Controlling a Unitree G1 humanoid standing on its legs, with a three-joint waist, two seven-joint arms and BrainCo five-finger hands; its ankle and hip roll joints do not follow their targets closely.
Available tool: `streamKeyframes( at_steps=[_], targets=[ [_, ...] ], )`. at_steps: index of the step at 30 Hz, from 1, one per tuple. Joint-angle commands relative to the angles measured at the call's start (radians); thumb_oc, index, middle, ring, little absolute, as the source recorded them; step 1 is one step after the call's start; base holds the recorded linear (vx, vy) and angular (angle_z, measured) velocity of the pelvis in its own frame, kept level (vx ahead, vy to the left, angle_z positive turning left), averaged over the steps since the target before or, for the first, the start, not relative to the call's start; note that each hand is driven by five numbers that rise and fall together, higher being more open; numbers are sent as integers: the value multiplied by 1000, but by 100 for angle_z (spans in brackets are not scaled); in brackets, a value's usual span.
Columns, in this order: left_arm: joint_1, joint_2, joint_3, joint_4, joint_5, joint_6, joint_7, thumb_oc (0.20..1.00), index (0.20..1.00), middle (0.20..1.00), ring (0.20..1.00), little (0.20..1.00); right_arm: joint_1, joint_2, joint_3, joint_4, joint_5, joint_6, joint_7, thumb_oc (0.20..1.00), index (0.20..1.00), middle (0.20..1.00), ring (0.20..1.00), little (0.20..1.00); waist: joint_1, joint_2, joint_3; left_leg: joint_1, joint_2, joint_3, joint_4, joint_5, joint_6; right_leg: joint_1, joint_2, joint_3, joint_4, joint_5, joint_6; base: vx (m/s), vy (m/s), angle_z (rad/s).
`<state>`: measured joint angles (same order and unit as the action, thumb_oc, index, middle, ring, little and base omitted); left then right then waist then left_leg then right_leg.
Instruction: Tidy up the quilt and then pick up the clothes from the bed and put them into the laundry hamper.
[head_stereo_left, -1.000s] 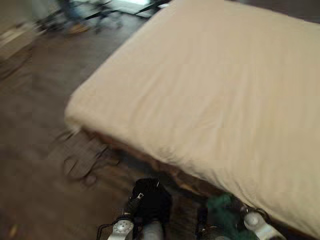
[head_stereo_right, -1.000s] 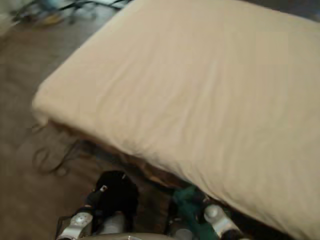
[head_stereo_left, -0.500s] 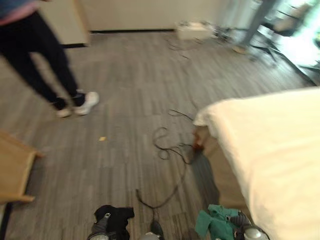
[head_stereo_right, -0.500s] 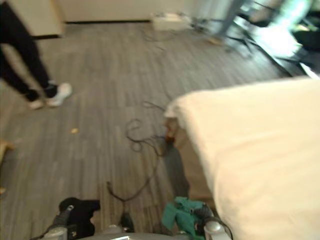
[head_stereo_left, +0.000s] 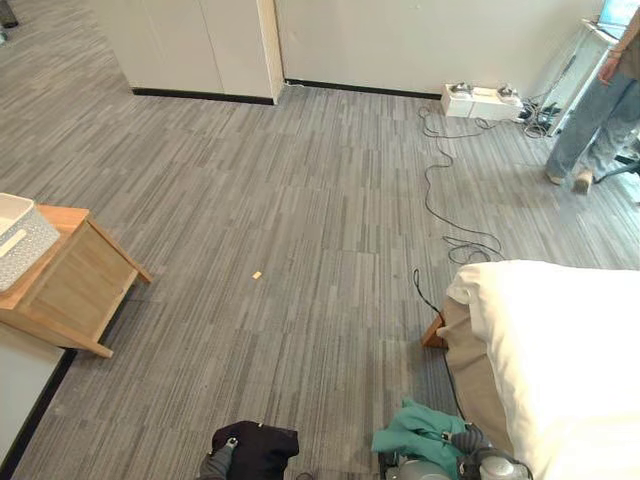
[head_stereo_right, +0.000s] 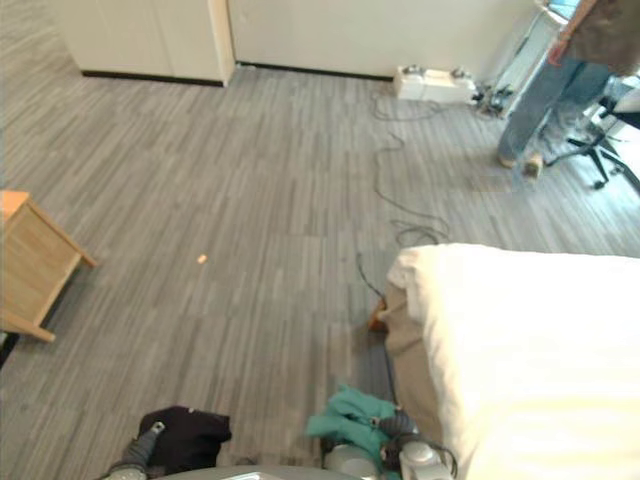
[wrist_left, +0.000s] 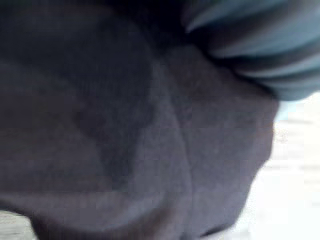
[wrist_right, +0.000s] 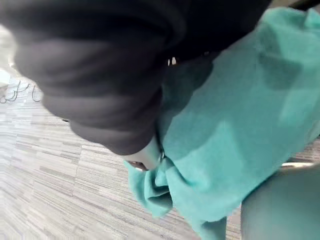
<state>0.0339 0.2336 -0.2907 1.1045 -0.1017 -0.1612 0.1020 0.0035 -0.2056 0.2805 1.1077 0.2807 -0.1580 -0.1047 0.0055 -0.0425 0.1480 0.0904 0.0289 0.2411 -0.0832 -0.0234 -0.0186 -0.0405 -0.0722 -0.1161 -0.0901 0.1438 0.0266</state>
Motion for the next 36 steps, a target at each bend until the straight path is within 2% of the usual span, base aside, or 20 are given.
streamKeyframes(
  at_steps=[1, 3, 7, 8, 10, 12, 14, 17, 21, 24, 25, 26, 27, 28, 30, 32, 33, 34, 35, 36],
  targets=[
    [-244, -149, -75, 115, 13, 21, 55, 200, 200, 200, 200, 200, -135, -40, 13, -2, 69, -75, 0, 200, 200, 200, 200, 200, 48, 63, 155, -116, -34, -174, 9, 50, 3, 30, -22, -13, 95, -189, 93, 197, -39, 75],
    [-295, -155, -32, 174, -109, 37, 55, 200, 200, 200, 200, 200, -157, -30, 51, -14, 58, -59, 18, 200, 200, 200, 200, 200, 13, 53, 124, -81, -17, -158, -4, 47, -1, 33, 3, 3, 140, -224, 81, 189, -39, 35],
    [-297, -148, 0, 217, -144, 44, 55, 200, 200, 200, 200, 200, -147, -35, 69, -71, 31, -55, 27, 200, 200, 200, 200, 200, 3, 39, 99, -46, -4, -138, 10, 25, -20, 72, 22, -1, 120, -232, 61, 188, -113, -21],
    [-294, -145, 16, 218, -173, 36, 55, 200, 200, 200, 200, 200, -131, -51, 85, -108, 2, -56, 34, 200, 200, 200, 200, 200, 8, 25, 101, -51, 16, -122, 134, -12, -41, 119, 30, -13, 92, -236, 48, 257, -265, -24],
    [-296, -145, 20, 210, -187, 34, 60, 200, 200, 200, 200, 200, -126, -57, 86, -119, -3, -58, 35, 200, 200, 200, 200, 200, 12, 20, 109, -76, 32, -119, 226, 10, -57, 144, 37, -22, 74, -234, 38, 144, -197, -32],
    [-328, -143, 20, 176, -196, 30, 89, 200, 200, 200, 200, 200, -127, -85, 80, -134, -15, -59, 20, 200, 200, 200, 200, 200, 36, -3, 148, -273, 100, -93, 566, 142, -83, 206, 34, -59, 36, -241, -2, 115, -241, -13],
    [-334, -141, 18, 172, -190, 32, 95, 200, 200, 200, 200, 200, -132, -87, 79, -126, -12, -58, 14, 200, 200, 200, 200, 200, 43, -9, 148, -312, 103, -71, 602, 130, -74, 222, 36, -64, 23, -248, -5, 233, -135, 32],
    [-322, -136, 27, 179, -129, 42, 104, 200, 200, 200, 200, 200, -119, -74, 83, -103, -13, -58, 13, 200, 200, 200, 200, 200, 69, -17, 124, -382, 92, 63, 427, 38, -61, 281, 43, -63, 3, -318, 15, 497, -4, -30],
    [-285, -129, 60, 211, -64, 62, 106, 200, 200, 200, 200, 200, -128, -25, 74, -24, -24, -43, 14, 200, 200, 200, 200, 200, 118, -29, 89, -395, 60, 188, 208, 102, -56, 354, 58, -95, 3, -363, 38, 533, 61, -14],
    [-269, -119, 83, 231, -62, 70, 98, 200, 200, 200, 200, 200, -116, 7, 77, -1, -33, -44, 17, 200, 200, 200, 200, 200, 146, -49, 70, -346, 27, 167, 162, 82, -16, 349, 52, -111, 114, -362, 59, 557, 86, 24],
    [-265, -113, 86, 241, -54, 76, 103, 200, 200, 200, 200, 200, -113, 23, 79, 15, -36, -47, 14, 200, 200, 200, 200, 200, 158, -63, 63, -319, -5, 153, 152, 70, 6, 323, 49, -123, 233, -317, 107, 593, 125, 8],
    [-255, -105, 89, 251, -33, 80, 105, 200, 200, 200, 200, 200, -106, 31, 75, 28, -49, -42, 11, 200, 200, 200, 200, 200, 163, -70, 68, -283, -29, 137, 152, 46, 32, 278, 41, -129, 380, -254, 184, 803, 23, 10],
    [-248, -93, 98, 260, -9, 90, 118, 200, 200, 200, 200, 200, -114, 45, 77, 41, -57, -32, 9, 200, 200, 200, 200, 200, 166, -46, 77, -226, -1, 125, 135, 45, 47, 179, 57, -149, 613, -74, 235, 580, -31, 12],
    [-248, -93, 99, 260, -9, 91, 118, 200, 200, 200, 200, 200, -114, 45, 77, 41, -57, -33, 10, 200, 200, 200, 200, 200, 165, -46, 77, -226, -2, 124, 135, 45, 47, 178, 56, -149, 615, -75, 235, 572, -38, 4],
    [-247, -80, 85, 252, 10, 96, 124, 200, 200, 200, 200, 200, -117, 45, 79, 34, -82, -28, 4, 200, 200, 200, 200, 200, 148, -3, 91, -137, 20, 80, 81, 39, 54, 51, 39, -186, 779, -66, 235, 473, 49, 56],
    [-254, -78, 62, 243, 24, 92, 123, 200, 200, 200, 200, 200, -111, 45, 82, 33, -98, -24, -4, 200, 200, 200, 200, 200, 116, 14, 107, -50, 4, 31, 32, 25, 58, -19, -7, -211, 747, -128, 235, 603, 51, 77],
    [-260, -75, 45, 235, 39, 88, 124, 200, 200, 200, 200, 200, -108, 43, 85, 31, -102, -23, -3, 200, 200, 200, 200, 200, 97, 16, 109, -13, -2, 2, 17, 15, 47, -45, -35, -225, 642, -161, 208, 771, -124, 85],
    [-269, -75, 16, 221, 60, 78, 118, 200, 200, 200, 200, 200, -108, 31, 94, 40, -119, -16, -15, 200, 200, 200, 200, 200, 81, 21, 113, 13, -6, -37, 16, -1, 25, -43, -72, -209, 433, -188, 168, 795, -304, 117],
    [-276, -76, -2, 219, 75, 71, 121, 200, 200, 200, 200, 200, -104, 26, 100, 50, -137, -9, -22, 200, 200, 200, 200, 200, 66, 21, 110, 32, -3, -79, 10, -19, 10, -54, -93, -149, 257, -166, 156, 568, -264, 147],
    [-276, -76, -2, 219, 75, 71, 121, 200, 200, 200, 200, 200, -104, 26, 100, 50, -137, -9, -22, 200, 200, 200, 200, 200, 65, 22, 110, 32, -1, -80, 10, -18, 9, -49, -91, -152, 249, -161, 155, 667, -360, 139]
  ],
)
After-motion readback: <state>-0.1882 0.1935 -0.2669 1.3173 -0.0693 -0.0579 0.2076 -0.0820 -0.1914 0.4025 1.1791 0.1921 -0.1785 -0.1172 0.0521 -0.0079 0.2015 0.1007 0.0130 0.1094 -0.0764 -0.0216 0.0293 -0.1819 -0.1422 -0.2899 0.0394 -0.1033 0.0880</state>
